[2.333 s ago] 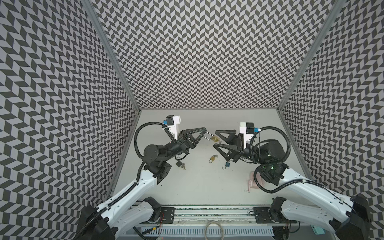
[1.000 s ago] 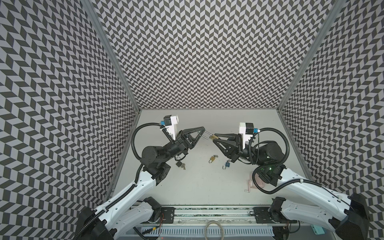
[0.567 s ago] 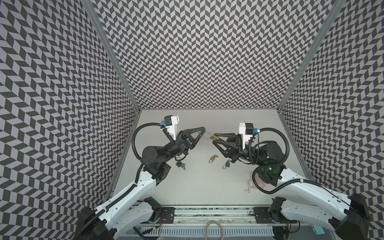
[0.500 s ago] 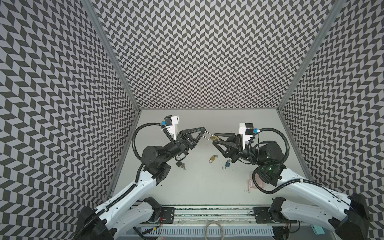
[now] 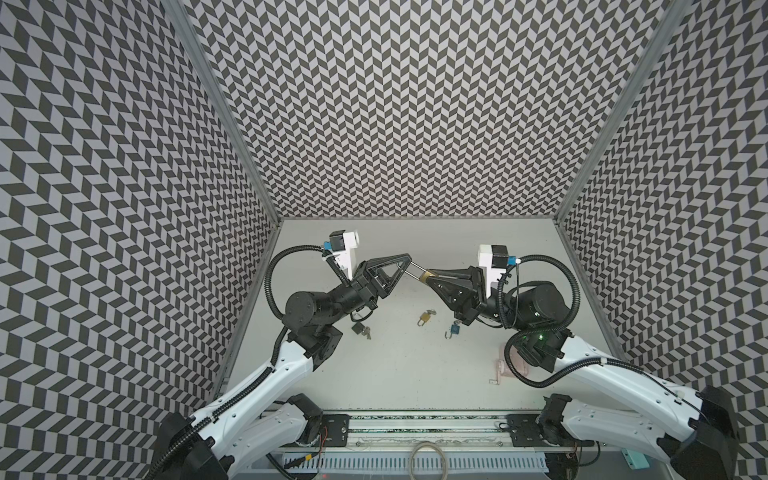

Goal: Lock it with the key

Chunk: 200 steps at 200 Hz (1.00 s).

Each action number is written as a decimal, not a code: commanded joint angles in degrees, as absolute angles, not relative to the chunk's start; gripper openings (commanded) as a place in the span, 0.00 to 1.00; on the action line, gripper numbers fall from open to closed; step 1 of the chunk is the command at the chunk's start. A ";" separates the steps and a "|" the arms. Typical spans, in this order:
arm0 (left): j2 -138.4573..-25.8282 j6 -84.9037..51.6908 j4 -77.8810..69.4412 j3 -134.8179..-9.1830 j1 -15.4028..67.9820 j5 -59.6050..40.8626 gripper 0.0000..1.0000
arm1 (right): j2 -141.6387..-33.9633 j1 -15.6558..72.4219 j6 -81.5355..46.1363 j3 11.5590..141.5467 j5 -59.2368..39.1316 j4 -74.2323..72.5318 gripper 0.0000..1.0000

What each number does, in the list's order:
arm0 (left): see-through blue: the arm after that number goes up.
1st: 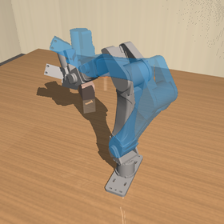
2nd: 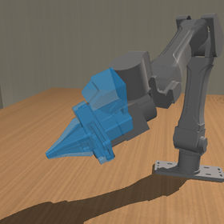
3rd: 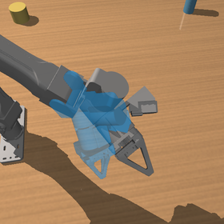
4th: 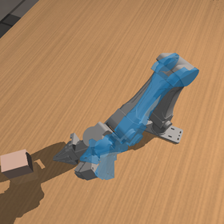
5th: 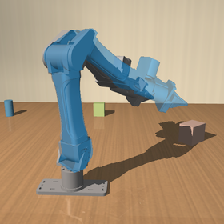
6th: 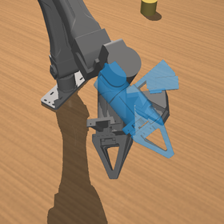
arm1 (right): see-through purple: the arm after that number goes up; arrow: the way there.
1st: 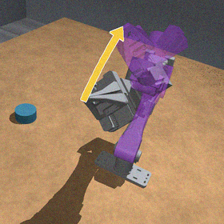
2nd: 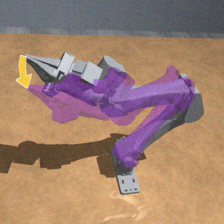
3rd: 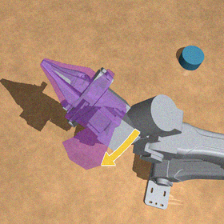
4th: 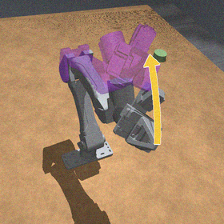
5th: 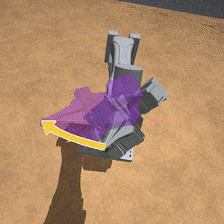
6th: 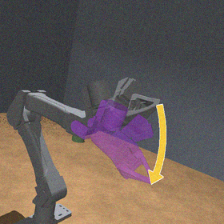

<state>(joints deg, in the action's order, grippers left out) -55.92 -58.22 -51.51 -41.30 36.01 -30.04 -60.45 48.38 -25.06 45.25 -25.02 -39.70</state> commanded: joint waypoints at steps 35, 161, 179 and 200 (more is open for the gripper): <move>-55.22 -55.93 -49.12 -42.55 36.34 -29.21 0.07 | -58.78 48.69 -25.91 47.20 -23.08 -39.29 0.00; -56.61 -32.53 -1.37 -58.54 23.81 -25.18 0.99 | -58.26 42.73 -16.13 58.96 -15.59 -4.66 0.00; -58.10 -30.82 1.19 -59.88 21.56 -27.59 0.99 | -59.52 40.21 -13.78 61.14 -16.19 -0.45 0.00; -59.94 -27.81 3.84 -61.28 19.54 -30.64 0.98 | -61.16 34.37 -11.75 61.93 -25.25 0.21 0.00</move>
<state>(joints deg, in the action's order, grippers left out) -58.50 -32.67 -2.50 -58.74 21.34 -25.65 -59.68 39.38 -15.94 59.86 -18.37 -1.98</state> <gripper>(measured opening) 0.987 0.135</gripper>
